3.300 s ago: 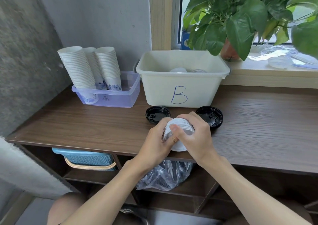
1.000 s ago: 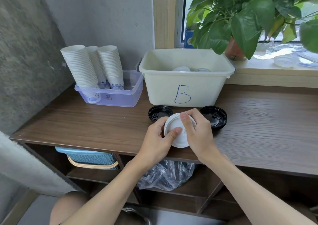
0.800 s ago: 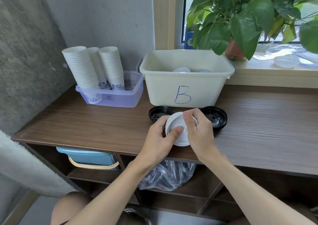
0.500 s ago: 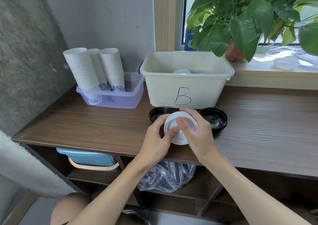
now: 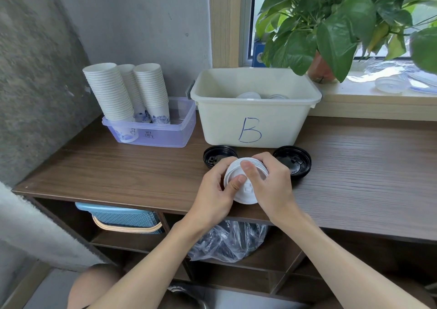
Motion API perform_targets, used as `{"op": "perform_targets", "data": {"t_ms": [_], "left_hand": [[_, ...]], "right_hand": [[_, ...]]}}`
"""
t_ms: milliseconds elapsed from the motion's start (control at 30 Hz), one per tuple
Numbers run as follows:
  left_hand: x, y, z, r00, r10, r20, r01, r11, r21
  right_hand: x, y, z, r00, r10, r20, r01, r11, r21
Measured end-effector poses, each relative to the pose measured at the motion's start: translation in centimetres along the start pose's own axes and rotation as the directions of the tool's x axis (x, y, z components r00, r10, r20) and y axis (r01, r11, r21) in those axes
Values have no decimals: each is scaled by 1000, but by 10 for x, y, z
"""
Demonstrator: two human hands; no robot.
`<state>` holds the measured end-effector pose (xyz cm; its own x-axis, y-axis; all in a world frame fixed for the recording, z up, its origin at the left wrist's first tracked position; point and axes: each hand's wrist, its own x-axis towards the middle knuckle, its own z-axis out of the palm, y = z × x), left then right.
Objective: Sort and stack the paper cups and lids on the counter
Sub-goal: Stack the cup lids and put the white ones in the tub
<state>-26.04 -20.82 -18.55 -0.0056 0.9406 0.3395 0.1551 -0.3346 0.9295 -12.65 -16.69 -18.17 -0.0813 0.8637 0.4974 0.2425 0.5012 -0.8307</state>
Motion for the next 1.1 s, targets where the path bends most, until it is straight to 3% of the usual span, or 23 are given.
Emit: {"op": "perform_targets", "data": {"t_ms": [200,400,500,700,833,933,1000,1100], "left_hand": [[-1,3,0,999,-31,-21,30,999,-36],[5,11,3,995,-86,-47,86,996,-10],[20,27,1,995,-54,-86,53,999,-7],[67,71,-14,994,65,-90,-59,996,63],[115,95,-29,981,141,-135,-125,985,118],[156,104,-47,968,162,-192,-122,971,204],[179,102,-57,964,153,-217,-86,953,291],[203,89,-66,972,81,-220,10,923,385]], "right_hand": [[0,0,-1,1000,-22,-18,22,999,-23],[9,-14,-4,998,65,-13,-63,992,111],[26,-29,-7,998,61,12,-63,982,177],[77,-57,-11,998,-63,-19,65,990,123],[137,-79,-14,990,-120,74,114,990,89],[186,-77,-18,975,-54,216,9,979,203],[215,-63,-21,975,29,220,-57,991,123],[245,-32,-22,968,89,237,-27,967,-254]]}}
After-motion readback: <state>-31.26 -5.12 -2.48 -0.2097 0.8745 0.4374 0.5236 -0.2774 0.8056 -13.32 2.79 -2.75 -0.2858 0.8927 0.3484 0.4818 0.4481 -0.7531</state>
